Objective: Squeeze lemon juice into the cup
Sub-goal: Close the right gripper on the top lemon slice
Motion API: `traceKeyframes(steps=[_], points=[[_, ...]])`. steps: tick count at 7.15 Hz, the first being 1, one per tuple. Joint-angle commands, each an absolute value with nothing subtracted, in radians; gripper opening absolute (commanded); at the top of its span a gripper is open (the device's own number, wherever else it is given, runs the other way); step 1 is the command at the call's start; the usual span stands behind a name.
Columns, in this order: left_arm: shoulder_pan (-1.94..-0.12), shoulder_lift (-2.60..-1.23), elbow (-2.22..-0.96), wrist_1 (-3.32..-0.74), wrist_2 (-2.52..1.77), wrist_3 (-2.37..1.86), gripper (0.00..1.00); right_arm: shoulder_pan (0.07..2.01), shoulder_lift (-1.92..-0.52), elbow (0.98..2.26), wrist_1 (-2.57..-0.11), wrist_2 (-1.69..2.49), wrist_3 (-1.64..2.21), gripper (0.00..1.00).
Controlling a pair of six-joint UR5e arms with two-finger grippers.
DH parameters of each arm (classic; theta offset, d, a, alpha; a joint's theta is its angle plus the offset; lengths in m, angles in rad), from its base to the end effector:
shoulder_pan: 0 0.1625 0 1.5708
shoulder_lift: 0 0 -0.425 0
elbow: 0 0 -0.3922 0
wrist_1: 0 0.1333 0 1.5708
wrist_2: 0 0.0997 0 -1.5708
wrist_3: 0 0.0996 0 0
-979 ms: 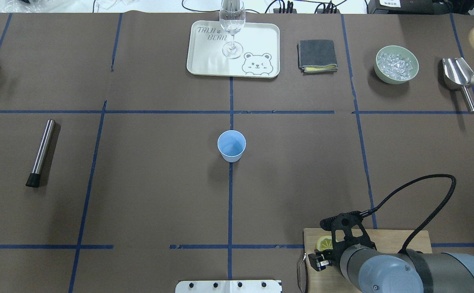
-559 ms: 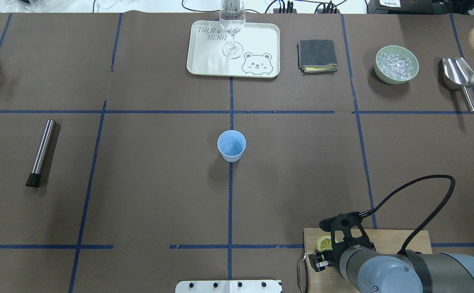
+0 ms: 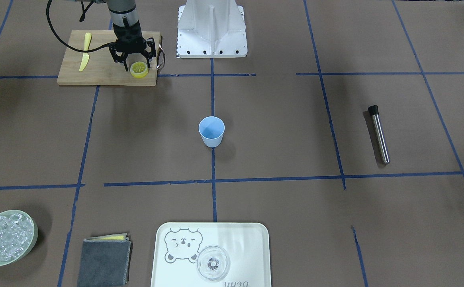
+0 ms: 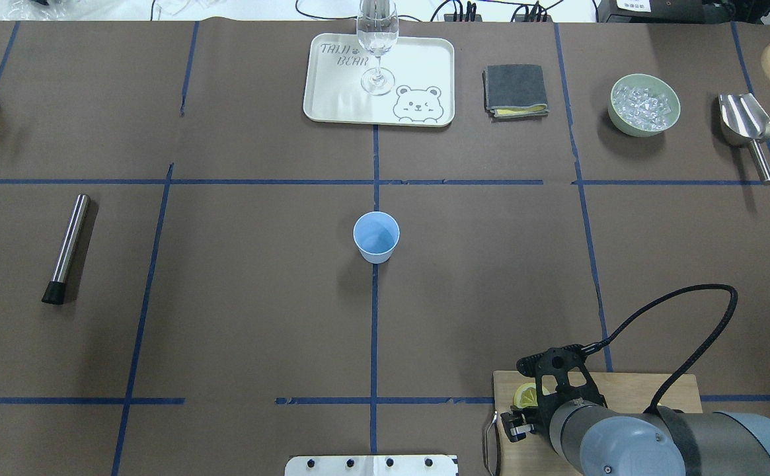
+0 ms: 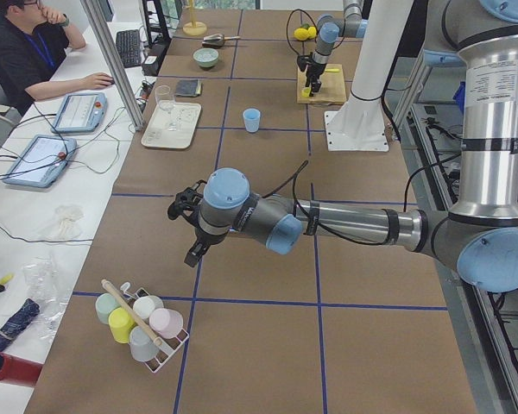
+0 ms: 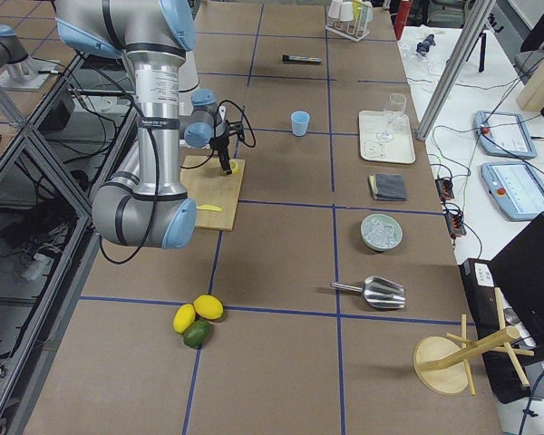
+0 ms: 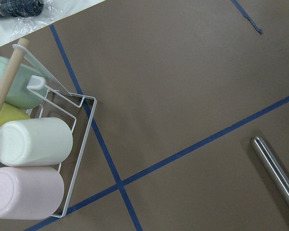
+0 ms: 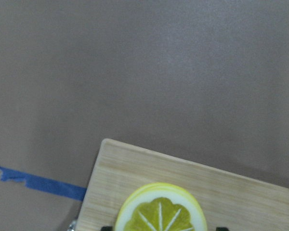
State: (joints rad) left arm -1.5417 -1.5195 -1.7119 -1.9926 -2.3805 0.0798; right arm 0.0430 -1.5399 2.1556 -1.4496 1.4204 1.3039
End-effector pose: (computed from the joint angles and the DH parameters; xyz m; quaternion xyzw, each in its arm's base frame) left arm -0.0469 -0.4910 0.5629 0.2422 0.3750 0.1479 0.8825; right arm -0.4665 -0.1684 0.3667 0.1247 -0.3440 -0.0770 0.9275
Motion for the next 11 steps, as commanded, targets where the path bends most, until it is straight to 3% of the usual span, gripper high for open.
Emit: traceKeyframes(steps=[1, 6, 11], points=[[-1.542, -1.52, -1.71, -1.993, -2.381, 0.08, 1.0, 0.043, -1.54, 2.155, -1.45, 1.425, 1.304, 0.77], [-1.542, -1.519, -1.712, -1.993, -2.381, 0.081, 1.0, 0.04, -1.539, 2.152, -1.448, 1.425, 1.31, 0.76], [-1.542, -1.519, -1.71, -1.993, -2.381, 0.081, 1.0, 0.041, -1.539, 2.155, -1.448, 1.427, 1.31, 0.62]])
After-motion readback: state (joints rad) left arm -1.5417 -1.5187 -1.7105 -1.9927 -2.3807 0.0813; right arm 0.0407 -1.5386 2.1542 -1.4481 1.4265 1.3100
